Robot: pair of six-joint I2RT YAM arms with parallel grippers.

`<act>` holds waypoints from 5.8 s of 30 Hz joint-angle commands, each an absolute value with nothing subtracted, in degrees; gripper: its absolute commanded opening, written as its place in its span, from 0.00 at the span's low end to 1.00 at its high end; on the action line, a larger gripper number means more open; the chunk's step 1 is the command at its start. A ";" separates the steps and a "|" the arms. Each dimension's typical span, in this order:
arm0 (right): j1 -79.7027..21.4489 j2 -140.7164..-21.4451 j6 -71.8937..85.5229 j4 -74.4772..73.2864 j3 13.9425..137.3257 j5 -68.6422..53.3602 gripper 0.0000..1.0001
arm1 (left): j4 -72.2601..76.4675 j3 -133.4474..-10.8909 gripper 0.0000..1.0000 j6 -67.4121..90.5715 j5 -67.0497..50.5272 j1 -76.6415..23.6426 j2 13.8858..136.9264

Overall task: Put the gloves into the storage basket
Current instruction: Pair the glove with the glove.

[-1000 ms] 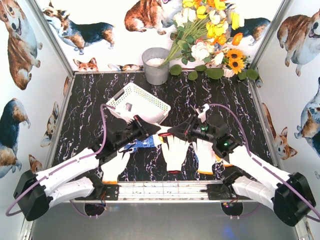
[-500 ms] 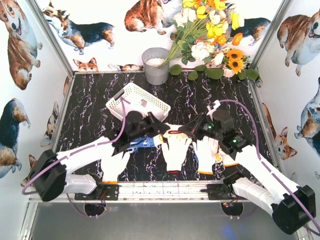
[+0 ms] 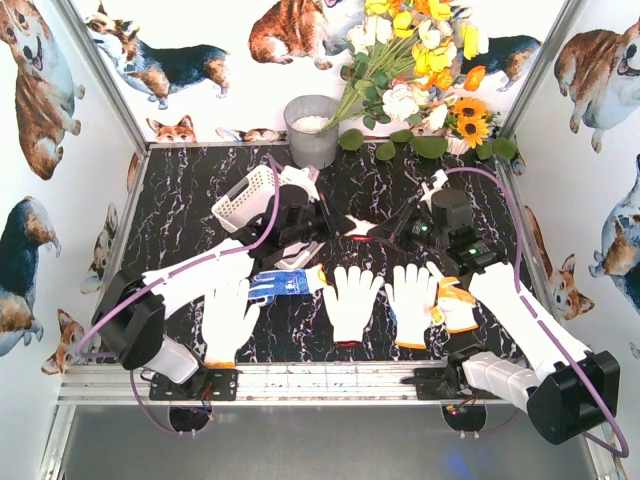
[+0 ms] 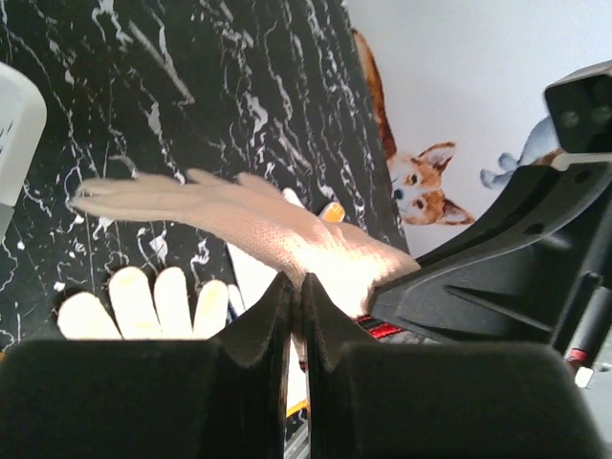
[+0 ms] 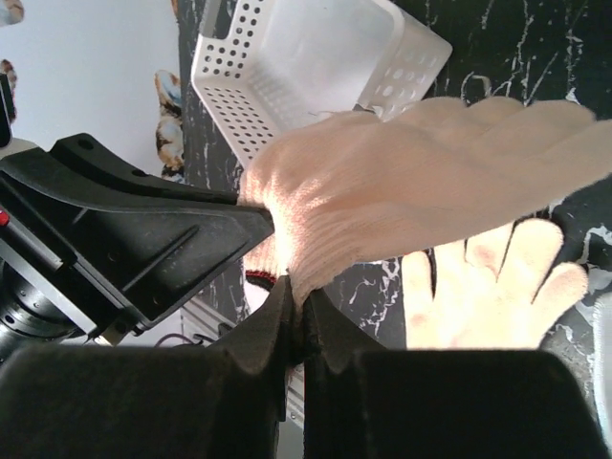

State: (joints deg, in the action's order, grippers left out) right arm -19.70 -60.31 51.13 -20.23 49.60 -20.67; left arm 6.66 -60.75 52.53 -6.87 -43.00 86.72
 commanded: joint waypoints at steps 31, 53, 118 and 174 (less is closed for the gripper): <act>-24.71 -61.61 46.23 -24.27 40.34 -25.19 0.00 | 3.75 -44.33 0.00 50.97 -6.80 -45.26 80.45; -30.10 -55.25 48.58 -29.24 35.22 -21.02 0.00 | 4.30 -39.13 0.00 56.24 -5.76 -51.81 78.50; -44.12 -46.02 63.01 -28.90 23.43 -13.65 0.29 | 17.64 -24.32 0.53 67.57 -7.33 -61.46 80.61; -47.31 -46.95 58.70 -34.58 27.92 -7.35 0.33 | 21.60 -22.70 0.07 70.84 -6.62 -62.85 83.41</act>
State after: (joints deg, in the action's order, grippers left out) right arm -47.24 -50.54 63.99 -27.94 21.82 -12.99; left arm 22.39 -23.75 70.78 -7.75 -62.46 85.01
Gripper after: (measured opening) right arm 0.245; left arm 0.082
